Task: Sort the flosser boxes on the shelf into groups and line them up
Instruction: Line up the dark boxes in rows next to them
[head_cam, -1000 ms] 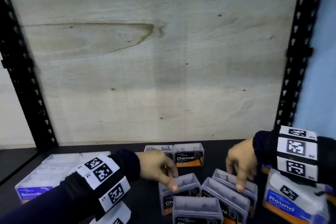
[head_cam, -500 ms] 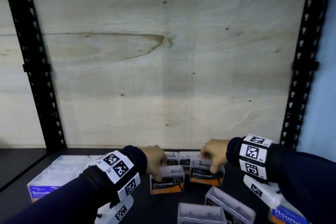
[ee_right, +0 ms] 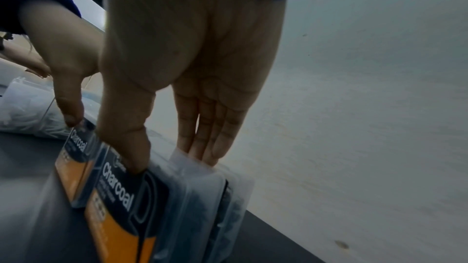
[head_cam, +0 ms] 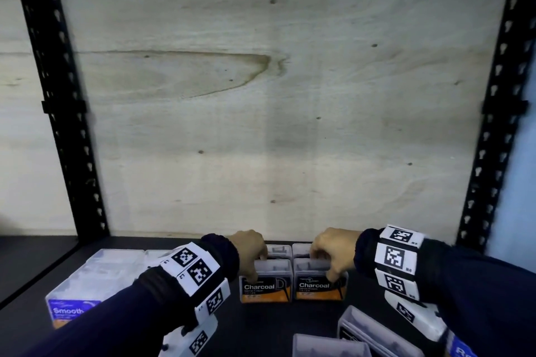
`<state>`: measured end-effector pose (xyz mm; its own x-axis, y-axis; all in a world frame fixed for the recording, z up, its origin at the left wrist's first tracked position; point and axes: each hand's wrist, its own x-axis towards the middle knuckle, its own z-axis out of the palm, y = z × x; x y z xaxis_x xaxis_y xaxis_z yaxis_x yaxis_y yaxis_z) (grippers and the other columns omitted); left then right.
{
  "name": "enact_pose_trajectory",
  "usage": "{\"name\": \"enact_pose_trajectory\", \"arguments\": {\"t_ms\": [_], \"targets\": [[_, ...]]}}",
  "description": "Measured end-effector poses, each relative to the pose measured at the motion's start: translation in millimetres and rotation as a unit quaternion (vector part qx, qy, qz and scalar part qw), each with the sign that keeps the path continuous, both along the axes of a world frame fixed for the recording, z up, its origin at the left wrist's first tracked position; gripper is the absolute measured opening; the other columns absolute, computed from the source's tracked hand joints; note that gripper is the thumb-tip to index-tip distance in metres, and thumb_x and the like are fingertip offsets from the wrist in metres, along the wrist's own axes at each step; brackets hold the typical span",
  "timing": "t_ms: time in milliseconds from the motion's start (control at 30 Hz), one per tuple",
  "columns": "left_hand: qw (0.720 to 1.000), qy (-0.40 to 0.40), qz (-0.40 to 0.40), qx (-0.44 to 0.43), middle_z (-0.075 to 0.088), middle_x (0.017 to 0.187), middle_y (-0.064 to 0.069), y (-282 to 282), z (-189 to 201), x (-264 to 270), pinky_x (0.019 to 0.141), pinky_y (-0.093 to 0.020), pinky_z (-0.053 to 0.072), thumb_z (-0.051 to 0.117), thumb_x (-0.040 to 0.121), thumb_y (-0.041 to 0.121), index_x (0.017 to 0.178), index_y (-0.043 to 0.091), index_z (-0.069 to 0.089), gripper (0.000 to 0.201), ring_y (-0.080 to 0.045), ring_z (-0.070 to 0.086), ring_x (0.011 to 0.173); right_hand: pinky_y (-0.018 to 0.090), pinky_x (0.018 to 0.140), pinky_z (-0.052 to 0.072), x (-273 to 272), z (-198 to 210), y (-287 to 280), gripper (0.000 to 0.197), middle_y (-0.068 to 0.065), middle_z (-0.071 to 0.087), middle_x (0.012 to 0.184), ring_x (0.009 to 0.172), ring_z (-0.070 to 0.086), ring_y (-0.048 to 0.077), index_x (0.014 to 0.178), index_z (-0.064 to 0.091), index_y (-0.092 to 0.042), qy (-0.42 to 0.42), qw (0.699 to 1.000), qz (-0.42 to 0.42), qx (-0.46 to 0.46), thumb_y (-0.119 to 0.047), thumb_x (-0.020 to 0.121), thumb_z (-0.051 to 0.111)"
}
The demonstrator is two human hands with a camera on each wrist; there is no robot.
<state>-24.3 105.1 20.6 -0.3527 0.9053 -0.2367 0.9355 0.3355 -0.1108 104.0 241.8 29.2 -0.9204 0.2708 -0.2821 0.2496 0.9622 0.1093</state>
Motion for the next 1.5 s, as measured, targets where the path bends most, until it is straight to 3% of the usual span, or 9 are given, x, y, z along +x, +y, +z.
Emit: {"name": "enact_pose_trajectory", "arguments": {"t_ms": [333,700,833,1000,1067,1167,1267,1367,1500], "targets": [[0.998,0.021,0.023,-0.06,0.03,0.149,-0.013,19,-5,0,0.108,-0.039,0.035,0.075,0.077,0.027,0.148,0.005,0.02,0.092,-0.029,0.032,0.137,0.036,0.11,0.037,-15,4,8,0.089,0.007,0.037,0.147,0.133,0.039,0.025,0.144,0.028,-0.011,-0.038,0.998,-0.051,-0.021,-0.034,0.073,0.076],[0.998,0.017,0.018,-0.051,0.048,0.134,-0.015,17,-12,1,0.091,-0.035,0.044,0.079,0.073,0.027,0.133,0.002,0.036,0.077,-0.024,0.051,0.115,0.025,0.079,0.039,-12,2,-6,0.077,0.012,0.05,0.133,0.112,0.051,0.025,0.138,0.034,-0.008,-0.049,0.998,-0.047,-0.012,-0.028,0.075,0.075],[0.998,0.013,0.016,-0.051,0.047,0.134,-0.014,14,-14,1,0.098,-0.039,0.044,0.079,0.072,0.028,0.133,0.003,0.035,0.08,-0.028,0.049,0.121,0.025,0.077,0.039,-7,1,-8,0.077,0.014,0.052,0.131,0.101,0.049,0.022,0.137,0.034,-0.008,-0.049,0.998,-0.043,-0.017,-0.027,0.075,0.076],[0.999,-0.004,0.011,-0.046,0.04,0.142,-0.014,12,-16,0,0.107,-0.039,0.04,0.079,0.073,0.027,0.141,0.003,0.03,0.088,-0.028,0.042,0.13,0.032,0.108,0.037,-1,6,-12,0.089,0.01,0.037,0.148,0.134,0.039,0.025,0.145,0.025,-0.009,-0.051,0.997,-0.045,-0.026,-0.032,0.075,0.075],[0.999,-0.012,-0.001,-0.038,0.035,0.148,-0.014,9,-13,0,0.111,-0.04,0.036,0.078,0.074,0.027,0.145,0.003,0.024,0.093,-0.028,0.038,0.134,0.033,0.112,0.034,8,14,-16,0.088,0.009,0.034,0.151,0.137,0.036,0.025,0.146,0.024,-0.007,-0.043,0.998,-0.037,-0.015,-0.033,0.077,0.073],[0.998,-0.048,-0.045,0.016,0.02,0.157,-0.009,-2,-4,9,0.115,-0.031,0.029,0.065,0.086,0.019,0.151,0.007,0.014,0.083,-0.023,0.027,0.143,0.027,0.098,0.041,31,29,-22,0.064,0.01,0.05,0.138,0.121,0.051,0.023,0.136,0.043,-0.006,-0.035,0.998,-0.038,-0.021,-0.03,0.082,0.068],[0.987,-0.087,-0.112,0.076,0.035,0.15,-0.003,-19,7,30,0.109,-0.026,0.033,0.051,0.095,0.021,0.144,0.014,0.036,0.053,-0.019,0.039,0.135,0.023,0.071,0.043,59,32,-26,0.045,0.015,0.065,0.12,0.087,0.053,0.016,0.119,0.06,-0.003,-0.046,0.996,-0.048,-0.054,-0.029,0.083,0.067],[0.975,-0.148,-0.151,0.06,0.052,0.137,-0.004,-34,5,58,0.106,-0.026,0.037,0.054,0.094,0.028,0.132,0.013,0.054,0.04,-0.018,0.049,0.125,0.017,0.058,0.038,83,22,-32,0.045,0.014,0.068,0.104,0.07,0.05,0.011,0.111,0.063,-0.003,-0.056,0.994,-0.072,-0.057,-0.035,0.081,0.068],[0.969,-0.18,-0.164,0.044,0.052,0.135,-0.006,-43,-8,86,0.105,-0.026,0.039,0.065,0.087,0.032,0.133,0.011,0.051,0.053,-0.02,0.05,0.123,0.02,0.051,0.031,100,5,-40,0.059,0.019,0.068,0.111,0.073,0.047,0.016,0.117,0.057,0.003,-0.077,0.991,-0.095,-0.054,-0.04,0.078,0.068]]}}
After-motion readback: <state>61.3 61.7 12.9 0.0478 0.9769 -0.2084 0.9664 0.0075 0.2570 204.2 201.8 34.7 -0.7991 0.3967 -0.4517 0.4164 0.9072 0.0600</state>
